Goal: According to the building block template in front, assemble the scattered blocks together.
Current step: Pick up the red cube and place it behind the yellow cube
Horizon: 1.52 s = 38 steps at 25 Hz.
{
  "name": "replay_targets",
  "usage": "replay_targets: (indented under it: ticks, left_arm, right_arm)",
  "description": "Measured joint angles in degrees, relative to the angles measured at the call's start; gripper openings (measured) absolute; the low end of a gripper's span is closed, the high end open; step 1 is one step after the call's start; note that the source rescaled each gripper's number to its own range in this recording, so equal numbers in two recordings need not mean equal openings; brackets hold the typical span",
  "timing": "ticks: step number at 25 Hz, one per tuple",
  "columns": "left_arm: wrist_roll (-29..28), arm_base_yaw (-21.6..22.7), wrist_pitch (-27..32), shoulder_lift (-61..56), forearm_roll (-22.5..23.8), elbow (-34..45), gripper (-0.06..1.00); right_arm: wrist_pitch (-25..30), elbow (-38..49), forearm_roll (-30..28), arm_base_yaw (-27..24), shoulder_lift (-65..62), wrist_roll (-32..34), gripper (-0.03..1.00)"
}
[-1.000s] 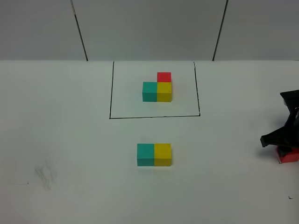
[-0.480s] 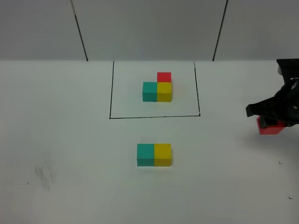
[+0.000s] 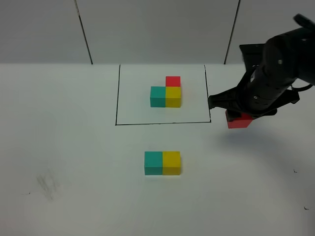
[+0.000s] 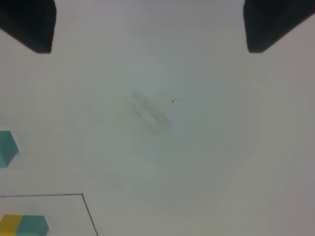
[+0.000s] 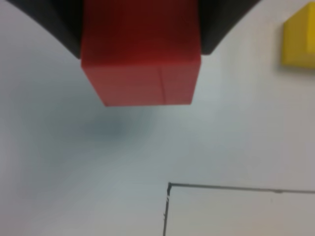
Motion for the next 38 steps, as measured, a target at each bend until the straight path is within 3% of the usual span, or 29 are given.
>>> replay_targets:
  ticks: [4, 15, 23, 30, 38]
  left_arm:
    - [0.0, 0.0, 0.0, 0.0, 0.0, 0.0, 0.7]
    - [0.0, 0.0, 0.0, 0.0, 0.0, 0.0, 0.7]
    - [0.0, 0.0, 0.0, 0.0, 0.0, 0.0, 0.7]
    - [0.0, 0.0, 0.0, 0.0, 0.0, 0.0, 0.7]
    - [0.0, 0.0, 0.0, 0.0, 0.0, 0.0, 0.7]
  right_arm:
    - [5.2, -5.3, -7.4, 4.5, 4.1, 7.0, 0.19]
    - [7.1, -13.9, 2.9, 6.9, 10.7, 7.9, 0.19]
    - [6.8, -15.1, 1.2, 10.1, 14.1, 14.9, 0.19]
    - [9.2, -20.5, 0.5, 11.6, 17.9, 16.0, 0.19]
    - [16.6, -31.6, -0.4, 15.2, 25.1, 16.9, 0.19]
